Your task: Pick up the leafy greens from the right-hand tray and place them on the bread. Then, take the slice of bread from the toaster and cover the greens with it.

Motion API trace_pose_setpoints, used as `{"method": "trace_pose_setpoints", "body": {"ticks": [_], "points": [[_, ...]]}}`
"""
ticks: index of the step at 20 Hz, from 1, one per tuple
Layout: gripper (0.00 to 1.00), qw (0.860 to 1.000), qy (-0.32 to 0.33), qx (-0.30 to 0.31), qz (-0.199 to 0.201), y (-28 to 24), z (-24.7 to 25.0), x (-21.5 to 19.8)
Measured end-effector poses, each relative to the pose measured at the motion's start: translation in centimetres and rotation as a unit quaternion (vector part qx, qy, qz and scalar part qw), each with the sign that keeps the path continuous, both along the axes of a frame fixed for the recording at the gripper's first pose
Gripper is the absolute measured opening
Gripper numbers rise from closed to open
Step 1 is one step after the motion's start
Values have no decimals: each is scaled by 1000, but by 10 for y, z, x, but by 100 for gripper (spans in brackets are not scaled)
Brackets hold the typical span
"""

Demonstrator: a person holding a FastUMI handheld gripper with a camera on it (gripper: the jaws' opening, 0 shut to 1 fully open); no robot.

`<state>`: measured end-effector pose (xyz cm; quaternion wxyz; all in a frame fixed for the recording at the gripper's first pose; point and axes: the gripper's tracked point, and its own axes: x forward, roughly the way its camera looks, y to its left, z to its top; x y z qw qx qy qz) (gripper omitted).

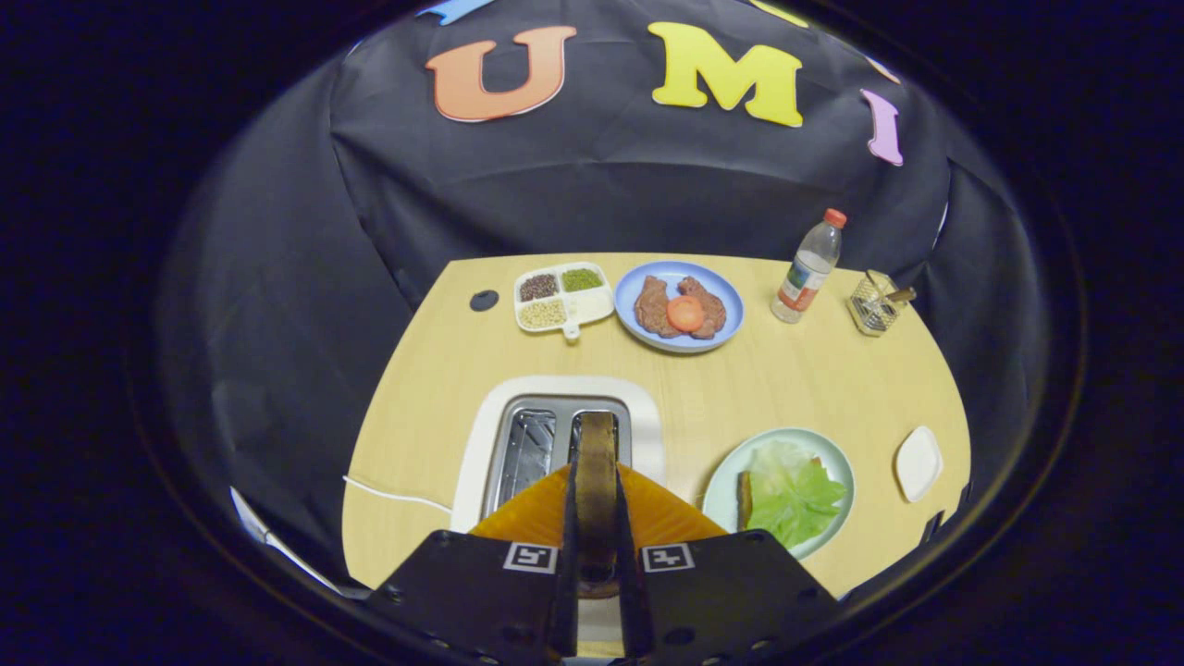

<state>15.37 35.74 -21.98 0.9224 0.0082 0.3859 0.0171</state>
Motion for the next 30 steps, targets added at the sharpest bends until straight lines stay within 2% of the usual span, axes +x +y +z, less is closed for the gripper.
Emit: {"method": "trace_pose_setpoints", "body": {"ticks": [2, 3, 5, 10, 12, 16, 20, 25, 30], "points": [[18, 1000, -22, -9, 16, 2, 13, -5], [10, 999, -31, -7, 24, 3, 20, -9], [10, 999, -39, -1, 38, 4, 29, -15], [10, 997, -62, 30, 40, -17, 68, -30], [10, 996, -56, 65, 35, -26, 79, -43], [10, 993, -50, 110, 12, -66, 92, -52], [10, 993, -21, 110, -38, -125, 61, -48], [10, 991, 27, 97, -86, -164, 1, -36], [10, 989, 45, 110, -88, -167, -32, -14]]}}
